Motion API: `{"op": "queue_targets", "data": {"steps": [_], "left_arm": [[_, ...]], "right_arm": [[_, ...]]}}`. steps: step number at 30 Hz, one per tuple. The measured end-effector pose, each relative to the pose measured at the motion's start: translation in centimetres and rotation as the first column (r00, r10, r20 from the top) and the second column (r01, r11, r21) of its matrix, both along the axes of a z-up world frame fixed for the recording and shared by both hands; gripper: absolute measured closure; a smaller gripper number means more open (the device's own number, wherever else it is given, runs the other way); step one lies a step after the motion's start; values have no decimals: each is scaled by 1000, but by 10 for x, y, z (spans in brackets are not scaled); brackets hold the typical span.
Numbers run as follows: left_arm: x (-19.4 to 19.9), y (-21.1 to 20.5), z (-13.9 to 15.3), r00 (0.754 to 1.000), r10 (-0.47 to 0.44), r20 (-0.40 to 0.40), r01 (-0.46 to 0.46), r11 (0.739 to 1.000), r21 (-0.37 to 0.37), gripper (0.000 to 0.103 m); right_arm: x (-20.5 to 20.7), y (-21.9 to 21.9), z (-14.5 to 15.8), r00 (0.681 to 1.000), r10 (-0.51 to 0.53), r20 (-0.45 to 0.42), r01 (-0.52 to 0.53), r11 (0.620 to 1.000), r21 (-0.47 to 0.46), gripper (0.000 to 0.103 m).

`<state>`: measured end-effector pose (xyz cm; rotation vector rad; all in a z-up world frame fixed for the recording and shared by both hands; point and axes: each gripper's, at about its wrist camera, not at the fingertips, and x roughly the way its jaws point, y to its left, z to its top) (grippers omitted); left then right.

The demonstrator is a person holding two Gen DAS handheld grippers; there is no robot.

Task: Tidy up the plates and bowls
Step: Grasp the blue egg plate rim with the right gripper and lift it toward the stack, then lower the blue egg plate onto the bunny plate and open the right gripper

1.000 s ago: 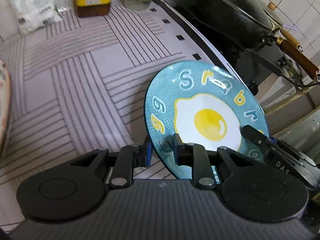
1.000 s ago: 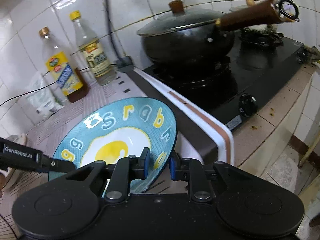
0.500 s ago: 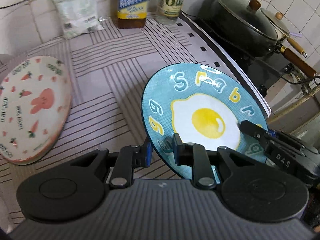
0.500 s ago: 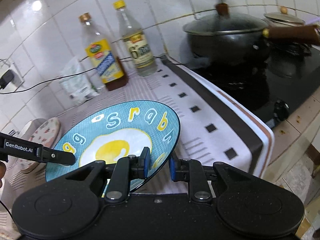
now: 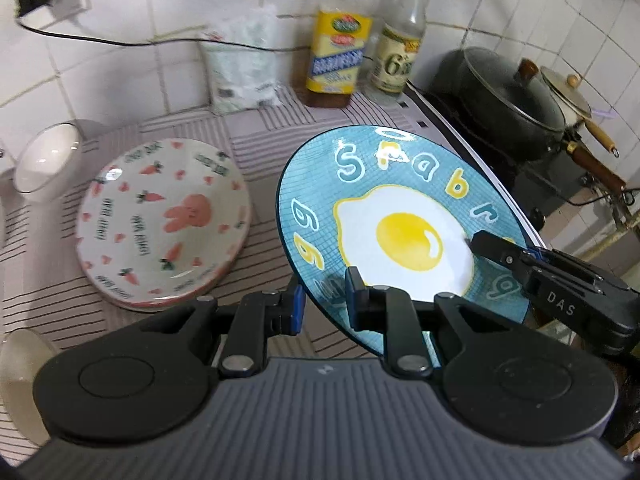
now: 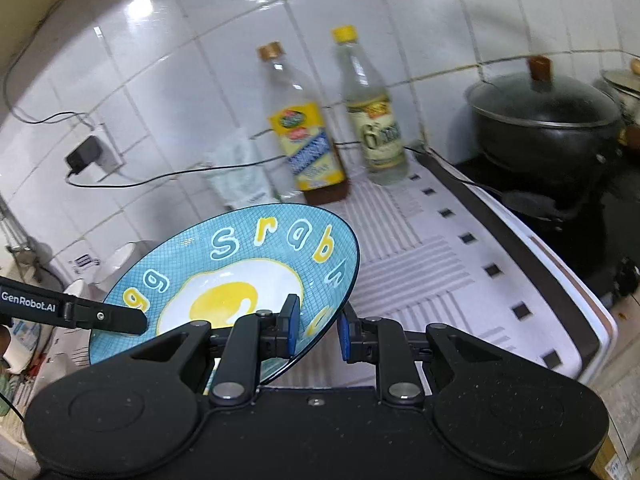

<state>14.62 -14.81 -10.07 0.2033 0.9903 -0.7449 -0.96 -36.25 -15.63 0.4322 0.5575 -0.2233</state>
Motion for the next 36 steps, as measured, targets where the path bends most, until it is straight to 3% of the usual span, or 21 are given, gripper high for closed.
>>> {"op": "queue_targets", "data": {"steps": [17, 26, 36], "left_arm": [[26, 77, 20, 988, 148, 49, -147, 989, -23, 85], [67, 110, -4, 964, 264, -21, -264, 964, -15, 84], [116, 118, -41, 947, 302, -110, -300, 953, 32, 84]], "right_arm": [[60, 52, 23, 983, 172, 58, -171, 985, -28, 79], [111, 76, 13, 966, 254, 51, -254, 967, -18, 79], [159, 88, -23, 960, 279, -3, -279, 960, 10, 79]]}}
